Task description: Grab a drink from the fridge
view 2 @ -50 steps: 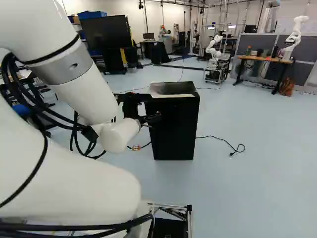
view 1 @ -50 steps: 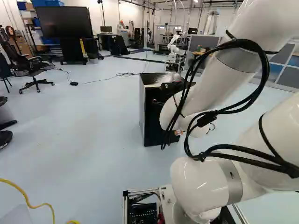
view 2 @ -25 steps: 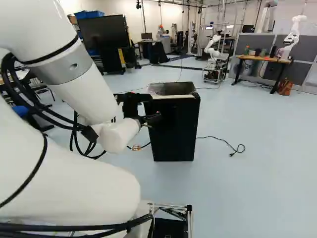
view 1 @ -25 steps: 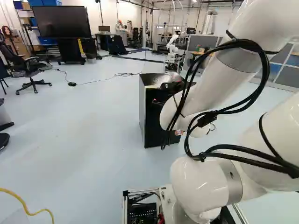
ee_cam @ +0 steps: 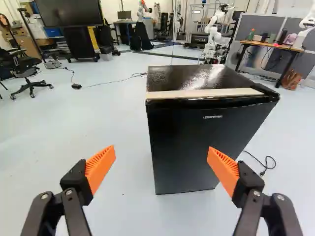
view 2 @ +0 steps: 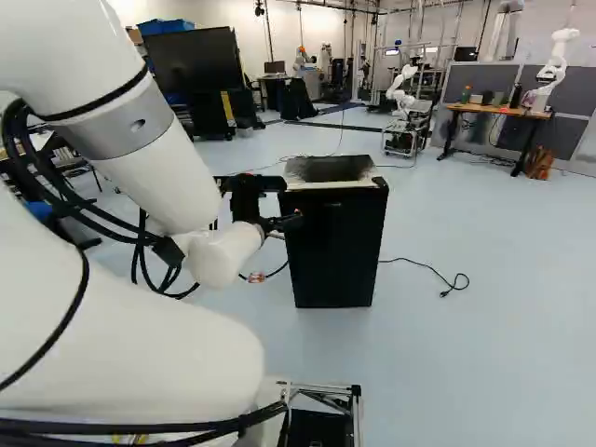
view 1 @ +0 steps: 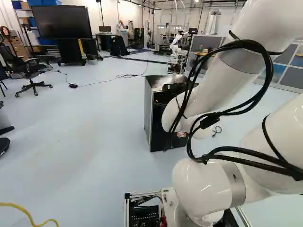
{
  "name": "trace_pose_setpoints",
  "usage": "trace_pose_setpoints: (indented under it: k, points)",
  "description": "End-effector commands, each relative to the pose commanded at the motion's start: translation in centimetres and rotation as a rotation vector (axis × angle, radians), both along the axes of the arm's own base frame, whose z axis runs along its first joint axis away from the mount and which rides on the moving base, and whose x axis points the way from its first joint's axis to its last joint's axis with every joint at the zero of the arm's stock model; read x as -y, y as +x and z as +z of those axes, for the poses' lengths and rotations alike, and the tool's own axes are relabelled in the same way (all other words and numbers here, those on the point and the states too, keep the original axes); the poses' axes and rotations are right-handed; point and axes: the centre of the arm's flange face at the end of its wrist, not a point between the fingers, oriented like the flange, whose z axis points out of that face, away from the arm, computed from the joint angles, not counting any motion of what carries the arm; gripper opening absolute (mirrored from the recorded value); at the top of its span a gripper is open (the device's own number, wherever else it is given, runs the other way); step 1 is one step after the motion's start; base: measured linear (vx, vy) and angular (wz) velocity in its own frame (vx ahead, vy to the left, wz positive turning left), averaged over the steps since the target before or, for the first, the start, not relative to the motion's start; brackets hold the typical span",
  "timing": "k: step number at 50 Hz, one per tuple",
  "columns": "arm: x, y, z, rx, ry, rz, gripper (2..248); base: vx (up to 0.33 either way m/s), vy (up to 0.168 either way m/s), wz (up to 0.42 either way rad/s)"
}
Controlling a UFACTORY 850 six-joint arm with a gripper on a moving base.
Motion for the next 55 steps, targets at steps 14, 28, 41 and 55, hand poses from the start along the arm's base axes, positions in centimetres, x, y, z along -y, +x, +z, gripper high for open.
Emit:
trace_pose_setpoints:
  k: [14, 28, 41, 55]
  points:
    - [0.00, 0.00, 0.00, 0.000, 0.000, 0.000, 247, 0.086, 0.098, -0.012]
    - [0.00, 0.00, 0.00, 0.000, 0.000, 0.000, 247, 0.082, 0.077, -0.023]
    - [0.00, 0.00, 0.00, 0.000, 0.000, 0.000, 247, 0.020, 0.068, -0.029]
    - [0.00, 0.00, 0.00, 0.000, 0.000, 0.000, 247, 0.000, 0.087, -0.009]
